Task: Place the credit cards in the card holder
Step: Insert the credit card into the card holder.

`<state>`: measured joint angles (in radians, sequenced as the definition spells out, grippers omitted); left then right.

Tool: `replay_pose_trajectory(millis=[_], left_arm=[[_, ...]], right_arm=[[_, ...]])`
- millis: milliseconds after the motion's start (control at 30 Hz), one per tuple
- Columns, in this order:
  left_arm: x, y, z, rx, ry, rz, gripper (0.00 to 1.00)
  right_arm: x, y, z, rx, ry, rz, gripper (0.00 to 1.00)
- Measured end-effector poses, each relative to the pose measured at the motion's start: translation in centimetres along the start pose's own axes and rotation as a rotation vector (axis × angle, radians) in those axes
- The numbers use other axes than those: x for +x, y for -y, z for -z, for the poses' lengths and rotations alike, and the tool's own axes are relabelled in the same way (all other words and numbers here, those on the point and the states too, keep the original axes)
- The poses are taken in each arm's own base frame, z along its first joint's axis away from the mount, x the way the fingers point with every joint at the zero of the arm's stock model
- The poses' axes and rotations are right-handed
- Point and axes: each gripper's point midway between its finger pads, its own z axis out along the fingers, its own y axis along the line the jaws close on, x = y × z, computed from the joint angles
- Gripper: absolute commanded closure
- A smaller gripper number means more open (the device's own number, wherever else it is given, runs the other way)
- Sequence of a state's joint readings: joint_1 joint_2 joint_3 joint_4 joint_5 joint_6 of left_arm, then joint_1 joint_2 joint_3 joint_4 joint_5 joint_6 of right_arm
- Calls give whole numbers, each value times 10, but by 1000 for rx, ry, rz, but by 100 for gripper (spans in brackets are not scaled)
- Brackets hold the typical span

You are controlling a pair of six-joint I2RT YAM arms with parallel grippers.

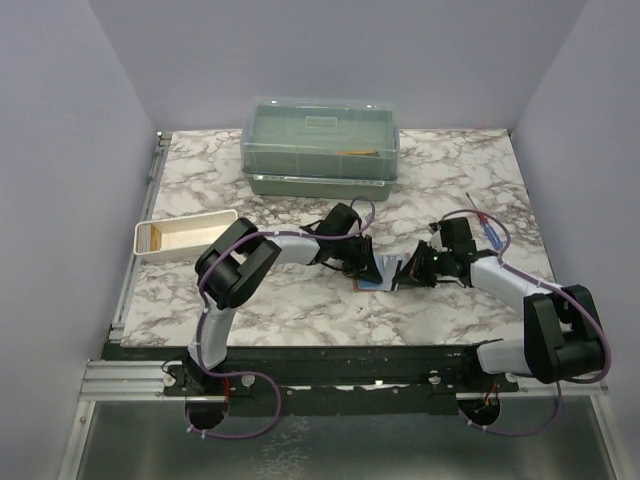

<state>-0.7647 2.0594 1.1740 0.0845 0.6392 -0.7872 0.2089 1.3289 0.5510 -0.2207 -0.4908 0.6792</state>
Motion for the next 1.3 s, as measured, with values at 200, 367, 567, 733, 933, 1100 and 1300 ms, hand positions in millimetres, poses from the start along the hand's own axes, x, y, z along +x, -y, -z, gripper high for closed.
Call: replay_pose_trajectory(millis=[200, 367, 567, 733, 933, 1100, 1300], left_arm=[[-11, 15, 20, 12, 36, -17, 75], [-24, 23, 42, 26, 89, -44, 78], [-11, -6, 43, -40, 70, 5, 82], [-7, -15, 43, -70, 71, 12, 83], [-5, -24, 41, -97, 76, 18, 85], [-3, -28, 40, -104, 74, 23, 86], [-3, -28, 40, -104, 74, 23, 86]], right_arm=[[-14, 0, -1, 30, 29, 51, 100], [-21, 1, -3, 49, 36, 87, 100], [-26, 3, -3, 66, 33, 126, 100], [-27, 4, -4, 72, 28, 143, 100], [-24, 6, -11, 69, -14, 145, 100], [-22, 3, -14, 41, -35, 159, 100], [-18, 0, -16, 15, -61, 161, 100]])
